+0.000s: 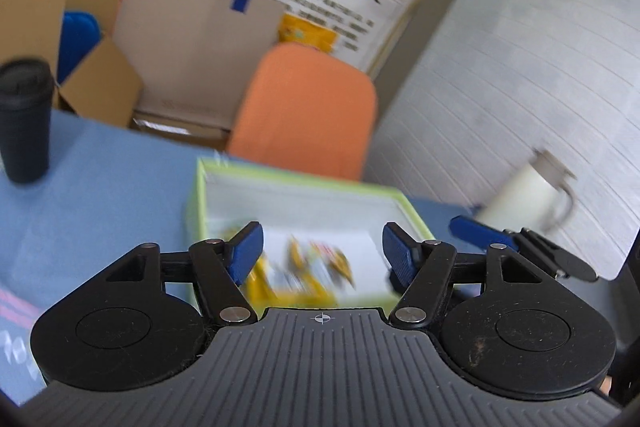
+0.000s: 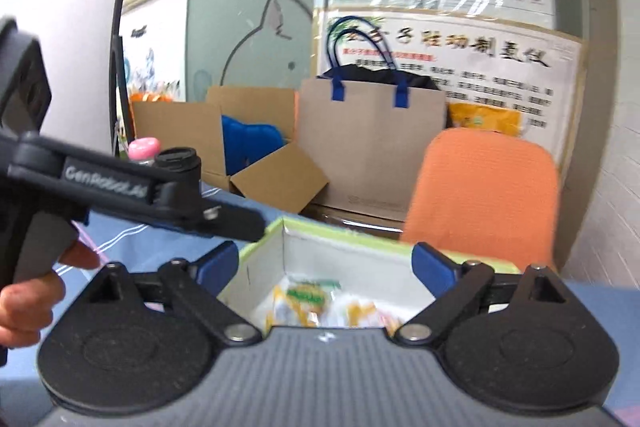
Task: Organize snacks
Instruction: 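Return the left gripper and grasp the orange barcode snack bag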
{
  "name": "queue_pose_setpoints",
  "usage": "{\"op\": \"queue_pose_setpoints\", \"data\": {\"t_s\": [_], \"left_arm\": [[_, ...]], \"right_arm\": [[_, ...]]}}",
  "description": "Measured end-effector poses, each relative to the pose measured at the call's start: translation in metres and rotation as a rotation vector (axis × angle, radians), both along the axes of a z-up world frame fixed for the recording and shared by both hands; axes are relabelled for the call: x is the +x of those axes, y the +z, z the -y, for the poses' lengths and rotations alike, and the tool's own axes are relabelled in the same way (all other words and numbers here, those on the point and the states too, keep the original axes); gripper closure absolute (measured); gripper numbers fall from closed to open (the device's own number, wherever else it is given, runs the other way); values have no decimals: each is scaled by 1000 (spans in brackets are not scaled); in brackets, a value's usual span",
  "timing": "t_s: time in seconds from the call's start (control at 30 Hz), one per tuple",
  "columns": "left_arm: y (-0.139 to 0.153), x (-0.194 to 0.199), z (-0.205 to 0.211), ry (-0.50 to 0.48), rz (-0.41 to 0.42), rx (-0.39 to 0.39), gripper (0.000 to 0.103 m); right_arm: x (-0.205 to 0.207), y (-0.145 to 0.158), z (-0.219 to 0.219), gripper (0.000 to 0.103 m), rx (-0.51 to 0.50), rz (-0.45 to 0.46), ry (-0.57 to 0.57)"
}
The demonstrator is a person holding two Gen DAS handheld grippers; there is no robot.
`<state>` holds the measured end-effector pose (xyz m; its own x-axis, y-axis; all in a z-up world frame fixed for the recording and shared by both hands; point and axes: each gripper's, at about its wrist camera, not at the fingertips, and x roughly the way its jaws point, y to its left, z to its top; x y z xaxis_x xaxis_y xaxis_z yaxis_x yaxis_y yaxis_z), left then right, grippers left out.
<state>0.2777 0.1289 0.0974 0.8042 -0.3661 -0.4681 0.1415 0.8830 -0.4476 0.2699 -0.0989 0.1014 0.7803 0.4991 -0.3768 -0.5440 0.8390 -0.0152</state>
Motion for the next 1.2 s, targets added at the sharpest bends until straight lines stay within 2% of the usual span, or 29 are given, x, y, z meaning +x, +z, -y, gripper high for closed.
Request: {"op": "queue_pose_setpoints", "data": {"t_s": [0.1,0.23,0.3,0.47,0.57,0.7,0.87,1.07,1.2], "left_arm": [[-14,-29,24,-61,-22,-13,51],[-38,-61,56,-131,-79,-45,48],[-51,-73,68,-149,-116,-71,47],[-74,-101,88,-161,-196,-124,47],[-73,-110,94,-148,-202,-122,47],[-54,-116,101,-155,-152,-85,46],[-37,-107,115,-149,-126,-55,43],[-39,-104,134,-186,-139,-34,43],[-47,-107,134,-163,-162,-36,43]], "right_arm": [[-43,-11,39,10,18,-18,-66],[-78,-34,81,10,41,-69,-190],[-100,-48,100,10,71,-101,-252],[-141,-77,133,10,168,-191,-307],[-150,-88,144,10,192,-216,-325],[-156,-97,158,10,226,-220,-342],[-156,-103,169,10,255,-235,-346],[-156,-113,175,10,268,-265,-323],[-151,-112,171,10,264,-268,-292]]}}
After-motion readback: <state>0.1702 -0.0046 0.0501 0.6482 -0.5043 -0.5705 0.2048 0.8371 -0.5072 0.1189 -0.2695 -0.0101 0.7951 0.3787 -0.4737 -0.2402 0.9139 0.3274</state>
